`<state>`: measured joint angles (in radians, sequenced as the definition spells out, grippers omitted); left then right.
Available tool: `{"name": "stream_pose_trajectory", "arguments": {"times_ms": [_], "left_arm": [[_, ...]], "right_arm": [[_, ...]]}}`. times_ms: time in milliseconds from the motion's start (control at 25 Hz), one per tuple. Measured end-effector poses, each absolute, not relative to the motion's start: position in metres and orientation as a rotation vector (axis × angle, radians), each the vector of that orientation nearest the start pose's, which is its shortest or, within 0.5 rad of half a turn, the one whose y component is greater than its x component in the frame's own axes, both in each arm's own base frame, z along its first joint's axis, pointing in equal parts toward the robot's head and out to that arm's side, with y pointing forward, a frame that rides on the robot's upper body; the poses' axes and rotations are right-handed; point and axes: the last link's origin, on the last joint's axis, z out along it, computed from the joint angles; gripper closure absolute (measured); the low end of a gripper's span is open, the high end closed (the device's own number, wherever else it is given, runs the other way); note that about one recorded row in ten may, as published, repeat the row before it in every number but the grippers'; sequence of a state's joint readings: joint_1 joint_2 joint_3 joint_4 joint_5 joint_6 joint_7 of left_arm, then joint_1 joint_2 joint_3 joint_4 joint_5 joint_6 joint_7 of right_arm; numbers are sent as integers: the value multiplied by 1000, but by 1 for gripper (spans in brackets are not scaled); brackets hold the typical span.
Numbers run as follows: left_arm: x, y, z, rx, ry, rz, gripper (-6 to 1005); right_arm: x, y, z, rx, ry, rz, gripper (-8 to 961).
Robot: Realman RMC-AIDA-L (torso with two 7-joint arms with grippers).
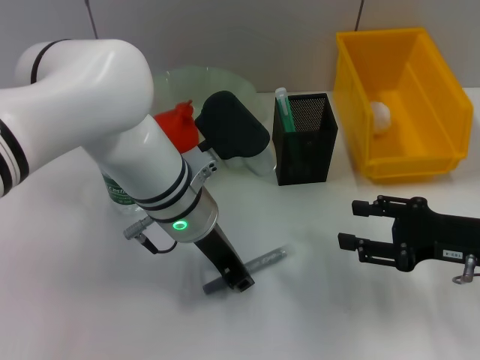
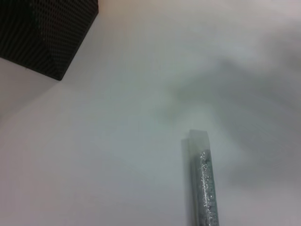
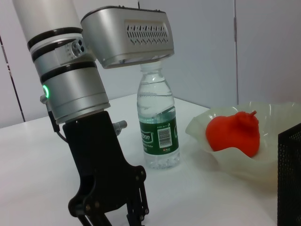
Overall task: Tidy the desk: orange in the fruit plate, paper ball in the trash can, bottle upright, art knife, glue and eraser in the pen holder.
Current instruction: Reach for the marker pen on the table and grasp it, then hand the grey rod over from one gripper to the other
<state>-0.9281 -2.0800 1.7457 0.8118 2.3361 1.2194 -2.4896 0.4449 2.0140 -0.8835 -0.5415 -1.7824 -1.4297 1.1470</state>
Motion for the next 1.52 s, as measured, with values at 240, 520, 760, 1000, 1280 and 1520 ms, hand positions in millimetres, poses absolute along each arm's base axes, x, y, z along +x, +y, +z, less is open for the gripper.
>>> {"name": "stream_pose_trajectory", "arguments": {"times_ms": [240,520,760,1000,1280,1520], "left_arm": [[-144,369,-107,-2840,-634,631,716],[-145,370,-106,-2828,-608,649,780],[-144,371,-105,-2826,-600,646,861],[-133,380,-91,-2819,-651,504,861],[-129,387,-69,-2822,-731,315,865],[-126,394,-46,-2836,-813,35,867]], "right_arm": [[294,318,-5,-2661,477,632,287],[294,319,-4,-2653,479,636,286],[294,319,-4,-2650,481,637,286],[296,321,4,-2612,494,660,287],[302,324,20,-2522,550,712,287],[308,324,29,-2458,589,743,286]]}}
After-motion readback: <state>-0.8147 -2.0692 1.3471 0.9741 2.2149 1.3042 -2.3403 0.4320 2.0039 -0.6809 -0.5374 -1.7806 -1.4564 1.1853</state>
